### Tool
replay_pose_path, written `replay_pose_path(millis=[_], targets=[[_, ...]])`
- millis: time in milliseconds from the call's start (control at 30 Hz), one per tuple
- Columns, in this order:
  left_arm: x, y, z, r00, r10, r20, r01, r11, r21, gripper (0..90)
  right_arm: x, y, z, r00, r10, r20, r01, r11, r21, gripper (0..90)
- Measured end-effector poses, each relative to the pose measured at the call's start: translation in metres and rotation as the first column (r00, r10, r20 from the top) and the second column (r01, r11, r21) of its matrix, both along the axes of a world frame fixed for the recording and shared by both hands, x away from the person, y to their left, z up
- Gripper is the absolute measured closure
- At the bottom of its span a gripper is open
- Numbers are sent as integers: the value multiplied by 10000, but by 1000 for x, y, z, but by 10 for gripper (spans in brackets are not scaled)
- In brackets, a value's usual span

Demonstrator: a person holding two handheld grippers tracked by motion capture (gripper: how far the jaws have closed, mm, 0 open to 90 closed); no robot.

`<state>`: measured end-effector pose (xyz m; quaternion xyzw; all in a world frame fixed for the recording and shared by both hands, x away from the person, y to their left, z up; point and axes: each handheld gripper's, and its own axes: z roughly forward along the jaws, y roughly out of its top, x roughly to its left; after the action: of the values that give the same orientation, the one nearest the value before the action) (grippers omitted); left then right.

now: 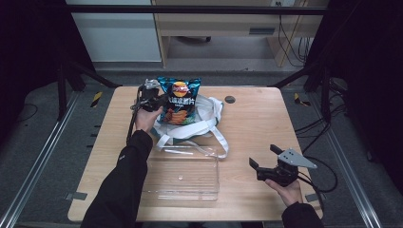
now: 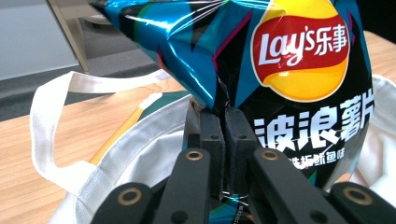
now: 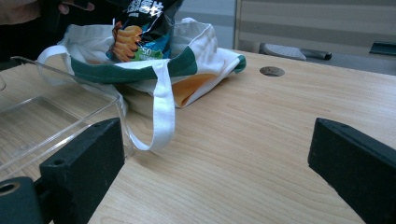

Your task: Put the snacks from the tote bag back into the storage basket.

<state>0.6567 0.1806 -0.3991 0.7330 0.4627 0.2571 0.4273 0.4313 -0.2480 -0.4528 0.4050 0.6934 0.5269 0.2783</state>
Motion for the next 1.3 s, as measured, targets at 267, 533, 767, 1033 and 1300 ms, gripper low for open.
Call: replay_pose_path(millis=[267,533,767,1033,1300], targets=[[-8,2,4,9997,-142,185,142,9999,-25,895,0,0,0,10000,-11,6,11,10000,9,40],[-10,5,-2,9980,-134,622,141,9998,-114,824,0,0,0,10000,-3,18,3,10000,-49,40],[-1,2,0,9942,22,1071,11,9995,-313,553,0,0,0,10000,15,12,-14,10000,-69,40],[5,2,-3,9965,300,786,-243,9971,-719,709,1,0,-1,10000,32,4,-32,10000,-56,40],[-1,-3,2,9965,376,742,-338,9980,-525,897,0,-1,0,10000,9,-5,-9,10000,-52,41]])
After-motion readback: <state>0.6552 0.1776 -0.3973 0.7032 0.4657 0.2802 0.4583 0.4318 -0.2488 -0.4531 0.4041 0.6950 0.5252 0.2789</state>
